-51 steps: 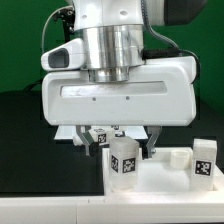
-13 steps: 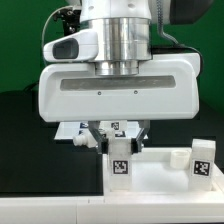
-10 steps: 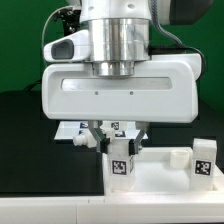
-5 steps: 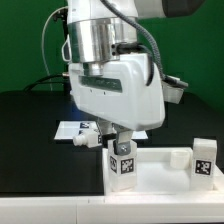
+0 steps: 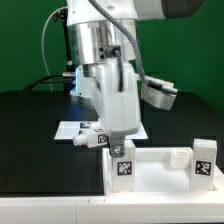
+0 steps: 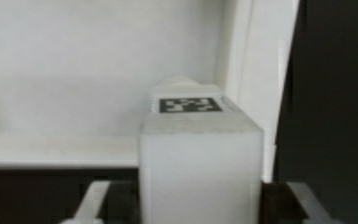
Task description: Assemble square table
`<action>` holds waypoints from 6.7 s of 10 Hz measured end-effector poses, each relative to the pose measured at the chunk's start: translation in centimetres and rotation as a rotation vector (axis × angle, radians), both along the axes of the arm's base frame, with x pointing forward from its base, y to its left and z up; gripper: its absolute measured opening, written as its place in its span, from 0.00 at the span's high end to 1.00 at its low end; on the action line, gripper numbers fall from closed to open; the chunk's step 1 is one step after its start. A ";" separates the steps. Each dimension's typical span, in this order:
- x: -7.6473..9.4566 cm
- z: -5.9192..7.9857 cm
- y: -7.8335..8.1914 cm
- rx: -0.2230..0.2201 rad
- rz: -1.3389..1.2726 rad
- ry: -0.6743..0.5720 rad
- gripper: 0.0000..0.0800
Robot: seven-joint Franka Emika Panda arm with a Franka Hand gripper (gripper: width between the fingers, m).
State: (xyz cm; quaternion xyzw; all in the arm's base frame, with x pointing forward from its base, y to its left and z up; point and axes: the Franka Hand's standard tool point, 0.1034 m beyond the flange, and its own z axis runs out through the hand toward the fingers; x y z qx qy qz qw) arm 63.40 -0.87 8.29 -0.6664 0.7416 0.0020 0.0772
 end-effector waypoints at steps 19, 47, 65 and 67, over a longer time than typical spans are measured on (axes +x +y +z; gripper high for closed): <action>0.0 -0.7 1.4 -0.213 1.265 -0.100 0.63; 0.6 3.3 1.8 0.099 -0.226 -0.064 0.19; -10.2 -2.8 6.2 0.069 0.034 0.112 0.19; -10.0 -3.0 6.7 0.075 0.074 0.137 0.19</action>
Offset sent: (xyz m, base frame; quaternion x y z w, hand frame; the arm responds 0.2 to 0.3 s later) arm 0.0000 0.0000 0.0000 0.0000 0.0000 0.0000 1.0000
